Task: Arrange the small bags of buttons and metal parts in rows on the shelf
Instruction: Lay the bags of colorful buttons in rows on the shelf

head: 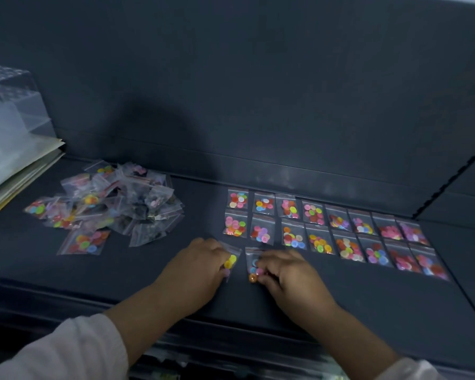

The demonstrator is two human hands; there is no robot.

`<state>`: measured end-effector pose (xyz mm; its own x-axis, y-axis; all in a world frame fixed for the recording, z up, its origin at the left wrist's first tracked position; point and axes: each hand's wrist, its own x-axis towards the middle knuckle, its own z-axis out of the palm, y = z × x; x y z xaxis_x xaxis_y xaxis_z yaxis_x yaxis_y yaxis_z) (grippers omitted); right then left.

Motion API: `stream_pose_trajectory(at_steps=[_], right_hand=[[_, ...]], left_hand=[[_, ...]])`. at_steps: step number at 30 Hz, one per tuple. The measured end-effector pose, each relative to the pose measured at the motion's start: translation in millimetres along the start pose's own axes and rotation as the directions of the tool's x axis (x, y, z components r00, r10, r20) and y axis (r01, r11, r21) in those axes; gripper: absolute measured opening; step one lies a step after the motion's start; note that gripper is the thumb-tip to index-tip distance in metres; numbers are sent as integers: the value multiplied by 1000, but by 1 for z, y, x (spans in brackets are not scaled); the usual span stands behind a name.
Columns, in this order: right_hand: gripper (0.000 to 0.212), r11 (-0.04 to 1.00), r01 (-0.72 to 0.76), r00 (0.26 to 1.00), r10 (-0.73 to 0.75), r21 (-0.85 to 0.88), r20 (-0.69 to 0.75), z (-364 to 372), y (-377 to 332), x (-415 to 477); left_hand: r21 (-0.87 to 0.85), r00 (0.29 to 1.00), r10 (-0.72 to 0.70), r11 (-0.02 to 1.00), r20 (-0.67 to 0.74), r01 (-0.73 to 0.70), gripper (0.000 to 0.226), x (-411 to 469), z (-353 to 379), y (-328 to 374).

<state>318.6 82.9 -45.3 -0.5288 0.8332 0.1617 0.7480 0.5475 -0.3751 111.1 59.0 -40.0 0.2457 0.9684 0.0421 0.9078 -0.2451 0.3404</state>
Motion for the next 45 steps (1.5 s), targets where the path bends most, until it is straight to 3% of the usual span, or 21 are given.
stream_pose_trajectory(at_steps=[7,33,41,45], right_hand=[[27,1000,-17,999,16,-24,-36,3,4,3],[28,999,-50,998,50,-19,-24,-6,-3,10],[26,998,69,996,-69,-7,-49,1,-46,44],[34,987,162,987,-162,-3,-17,16,-84,68]], left_hand=[[36,999,13,999,-46,-12,37,10,7,7],[6,993,13,1000,-116,-12,40,13,8,5],[78,949,-10,996,-315,37,33,-7,-19,-35],[85,932,-103,987,-347,140,30,-29,-34,-66]])
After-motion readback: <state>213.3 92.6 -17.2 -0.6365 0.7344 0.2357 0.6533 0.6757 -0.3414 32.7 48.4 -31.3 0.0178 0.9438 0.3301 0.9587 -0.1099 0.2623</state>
